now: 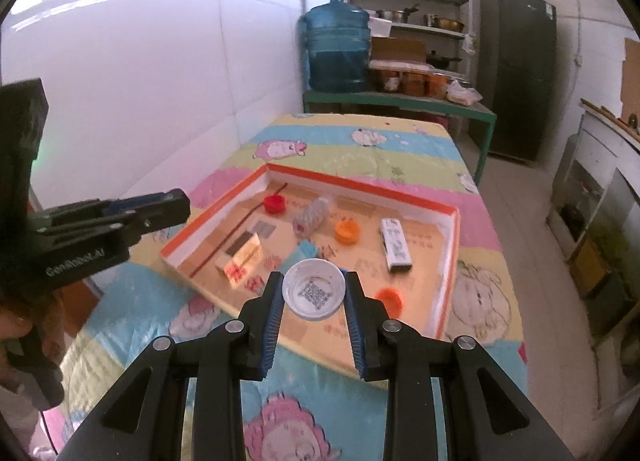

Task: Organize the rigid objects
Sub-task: 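Carry the black roll and white cap into the box with both tools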

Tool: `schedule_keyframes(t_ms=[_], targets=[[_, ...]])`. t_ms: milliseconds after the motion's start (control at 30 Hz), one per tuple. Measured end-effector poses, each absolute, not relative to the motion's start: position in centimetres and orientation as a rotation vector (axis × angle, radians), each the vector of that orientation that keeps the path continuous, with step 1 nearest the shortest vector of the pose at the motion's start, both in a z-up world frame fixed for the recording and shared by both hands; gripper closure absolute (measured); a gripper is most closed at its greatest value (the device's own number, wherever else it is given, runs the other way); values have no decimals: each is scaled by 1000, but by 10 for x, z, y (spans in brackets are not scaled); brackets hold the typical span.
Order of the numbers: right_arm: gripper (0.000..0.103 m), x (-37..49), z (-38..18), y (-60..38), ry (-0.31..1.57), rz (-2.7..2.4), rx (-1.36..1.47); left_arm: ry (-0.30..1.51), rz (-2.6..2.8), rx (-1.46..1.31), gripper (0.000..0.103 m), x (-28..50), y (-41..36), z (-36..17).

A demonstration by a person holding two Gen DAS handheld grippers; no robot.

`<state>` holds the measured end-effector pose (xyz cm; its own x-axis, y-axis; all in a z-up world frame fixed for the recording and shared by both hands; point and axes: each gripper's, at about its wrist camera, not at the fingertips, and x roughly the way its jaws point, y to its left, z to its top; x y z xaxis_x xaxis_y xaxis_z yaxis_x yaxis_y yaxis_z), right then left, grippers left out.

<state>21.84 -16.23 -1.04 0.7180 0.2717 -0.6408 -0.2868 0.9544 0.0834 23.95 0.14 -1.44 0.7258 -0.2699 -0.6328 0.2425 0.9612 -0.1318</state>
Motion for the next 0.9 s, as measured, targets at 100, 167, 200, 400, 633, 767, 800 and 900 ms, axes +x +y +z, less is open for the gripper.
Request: schedule_keyframes(t_ms=[100,167,200,400,633,767,800,900], targets=[[73,235,-10,-156,707,328,-21,721,-263,-46,73,255,7,-19],[73,248,-10,-152,707,329,-25,727,-249,-47,73,266,9,-21],[73,256,-11,-151,709,331,-22,729,-246,-46,73,271,11,-22],[73,293,-22,-153,750,308,-29,758,-228,-32,73,303,11,-32],[73,318,-44,-161,803,282,-41,806,-200,-41,73,330,10,-52],[73,329,-56,-168,834,274,-25,825,-189,-40,73,342,10,-61],[73,331,-58,-169,841,272,-23,829,-188,-39,73,344,10,-62],[73,338,-67,-172,872,266,-17,845,-188,-34,72,350,7,-69]])
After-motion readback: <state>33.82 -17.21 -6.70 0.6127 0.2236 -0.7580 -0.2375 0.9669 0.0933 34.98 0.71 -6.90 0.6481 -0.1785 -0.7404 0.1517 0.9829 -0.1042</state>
